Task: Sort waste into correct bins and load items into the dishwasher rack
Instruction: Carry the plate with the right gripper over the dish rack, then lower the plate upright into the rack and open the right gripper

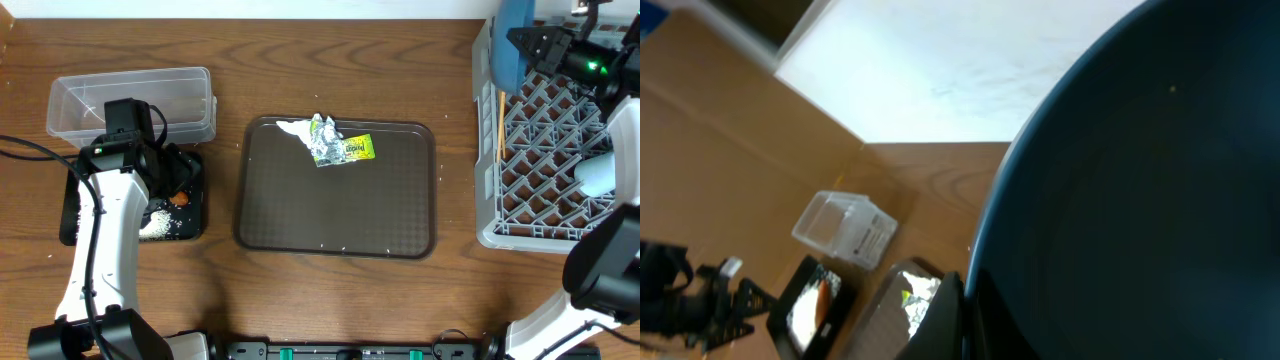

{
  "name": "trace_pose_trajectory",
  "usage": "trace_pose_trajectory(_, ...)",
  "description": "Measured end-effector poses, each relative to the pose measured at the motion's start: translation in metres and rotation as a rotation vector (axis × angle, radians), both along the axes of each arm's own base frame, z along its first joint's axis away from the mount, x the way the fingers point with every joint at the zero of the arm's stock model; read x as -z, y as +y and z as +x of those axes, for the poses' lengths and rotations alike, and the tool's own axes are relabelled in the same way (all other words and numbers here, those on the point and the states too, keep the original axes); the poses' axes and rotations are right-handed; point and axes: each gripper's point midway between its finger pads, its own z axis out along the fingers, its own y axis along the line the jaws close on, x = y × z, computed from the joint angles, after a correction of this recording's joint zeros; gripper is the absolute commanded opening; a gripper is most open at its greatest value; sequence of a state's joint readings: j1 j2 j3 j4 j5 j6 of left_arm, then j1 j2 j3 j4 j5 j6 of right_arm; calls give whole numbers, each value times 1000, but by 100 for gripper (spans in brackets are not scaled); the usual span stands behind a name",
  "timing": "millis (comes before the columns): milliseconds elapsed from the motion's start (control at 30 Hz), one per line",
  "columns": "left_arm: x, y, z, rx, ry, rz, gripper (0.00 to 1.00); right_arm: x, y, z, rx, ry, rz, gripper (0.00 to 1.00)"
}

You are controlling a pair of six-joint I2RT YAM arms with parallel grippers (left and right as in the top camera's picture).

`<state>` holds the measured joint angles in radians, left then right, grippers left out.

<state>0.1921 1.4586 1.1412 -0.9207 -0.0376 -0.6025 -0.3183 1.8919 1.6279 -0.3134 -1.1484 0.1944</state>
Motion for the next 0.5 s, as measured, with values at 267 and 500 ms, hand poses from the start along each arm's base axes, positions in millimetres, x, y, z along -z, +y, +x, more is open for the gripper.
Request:
trace_pose_trajectory(267,0,0,0,0,0,0,98,2,-16,0,-14,-4,53,2)
trace_pose_trajectory(500,0,0,0,0,0,0,98,4,-30,-2,13,8,61,2)
